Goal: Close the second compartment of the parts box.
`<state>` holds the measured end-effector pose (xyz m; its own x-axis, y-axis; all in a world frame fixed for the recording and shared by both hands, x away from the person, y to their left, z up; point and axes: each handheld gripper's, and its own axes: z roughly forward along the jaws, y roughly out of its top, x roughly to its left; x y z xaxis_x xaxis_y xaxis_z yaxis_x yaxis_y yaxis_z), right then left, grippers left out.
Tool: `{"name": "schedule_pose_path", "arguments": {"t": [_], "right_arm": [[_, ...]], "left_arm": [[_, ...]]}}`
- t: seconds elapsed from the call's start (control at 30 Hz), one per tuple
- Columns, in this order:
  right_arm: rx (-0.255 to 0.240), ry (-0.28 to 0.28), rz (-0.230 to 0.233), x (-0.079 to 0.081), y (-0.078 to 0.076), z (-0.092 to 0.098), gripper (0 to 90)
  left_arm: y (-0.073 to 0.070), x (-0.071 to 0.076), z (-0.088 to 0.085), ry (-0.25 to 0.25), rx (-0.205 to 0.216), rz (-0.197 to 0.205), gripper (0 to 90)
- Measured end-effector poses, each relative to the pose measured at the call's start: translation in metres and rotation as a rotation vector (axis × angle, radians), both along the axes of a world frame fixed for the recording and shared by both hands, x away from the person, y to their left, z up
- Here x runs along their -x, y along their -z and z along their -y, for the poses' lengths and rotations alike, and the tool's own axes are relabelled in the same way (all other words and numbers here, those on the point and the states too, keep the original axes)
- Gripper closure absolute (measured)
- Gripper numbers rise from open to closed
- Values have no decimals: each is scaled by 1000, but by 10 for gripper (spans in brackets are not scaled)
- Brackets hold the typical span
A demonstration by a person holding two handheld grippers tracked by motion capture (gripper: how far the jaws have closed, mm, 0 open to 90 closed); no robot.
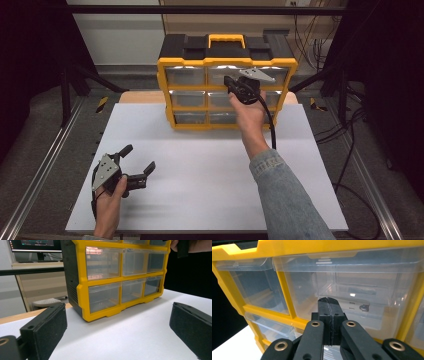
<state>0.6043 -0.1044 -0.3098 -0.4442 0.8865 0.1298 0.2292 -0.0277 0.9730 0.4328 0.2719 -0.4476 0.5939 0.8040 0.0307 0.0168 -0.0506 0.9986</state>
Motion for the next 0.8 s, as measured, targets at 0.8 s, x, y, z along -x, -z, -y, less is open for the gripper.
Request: {"name": "schedule_pose_path", "arguments": {"t": [0.8], "right_arm": [[15, -10, 0, -1, 1, 3, 900]], "left_arm": [[2, -1, 5, 12, -14, -8, 11]]}}
